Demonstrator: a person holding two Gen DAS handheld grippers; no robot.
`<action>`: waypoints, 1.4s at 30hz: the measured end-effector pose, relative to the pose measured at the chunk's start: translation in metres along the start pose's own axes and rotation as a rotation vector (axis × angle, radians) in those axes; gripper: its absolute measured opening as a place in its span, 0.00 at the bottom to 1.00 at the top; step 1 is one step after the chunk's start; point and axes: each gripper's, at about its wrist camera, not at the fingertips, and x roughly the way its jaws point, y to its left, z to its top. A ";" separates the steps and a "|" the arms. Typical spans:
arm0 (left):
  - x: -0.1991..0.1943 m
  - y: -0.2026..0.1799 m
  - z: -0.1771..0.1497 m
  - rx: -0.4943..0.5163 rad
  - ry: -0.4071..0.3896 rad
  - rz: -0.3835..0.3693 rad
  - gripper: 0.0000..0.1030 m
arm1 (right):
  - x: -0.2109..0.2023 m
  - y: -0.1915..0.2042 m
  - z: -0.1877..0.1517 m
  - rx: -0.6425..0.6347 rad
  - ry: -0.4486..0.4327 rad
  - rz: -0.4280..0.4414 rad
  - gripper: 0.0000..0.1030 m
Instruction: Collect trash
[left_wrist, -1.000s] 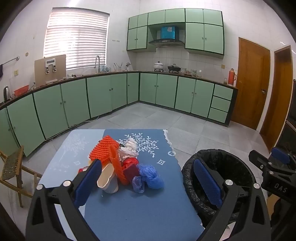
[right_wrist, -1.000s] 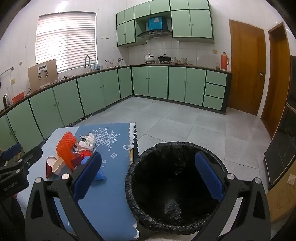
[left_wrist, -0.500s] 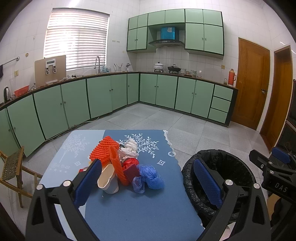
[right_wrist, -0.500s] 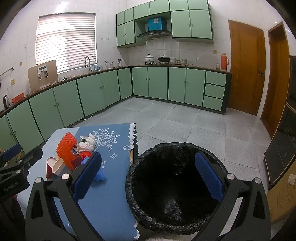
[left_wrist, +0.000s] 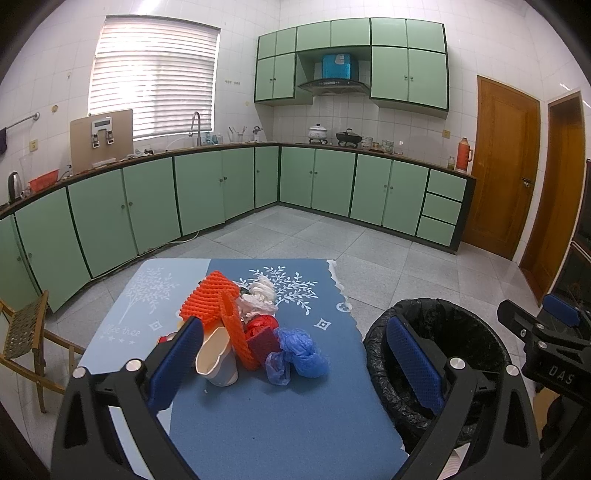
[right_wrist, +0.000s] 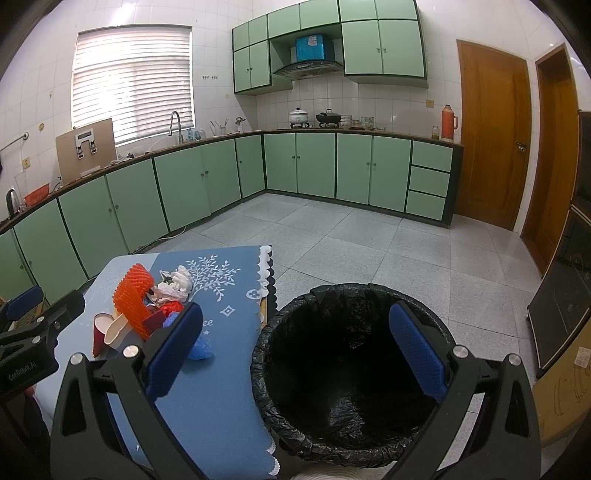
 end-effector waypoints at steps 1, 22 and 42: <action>0.000 0.000 0.000 0.000 0.000 0.000 0.94 | 0.000 0.000 0.000 0.000 0.000 0.000 0.95; 0.000 0.001 0.000 0.001 -0.001 0.001 0.94 | -0.002 0.001 0.002 0.001 0.002 0.003 0.95; 0.009 0.008 0.001 -0.007 0.013 0.009 0.94 | 0.003 0.002 0.001 0.001 0.012 0.006 0.95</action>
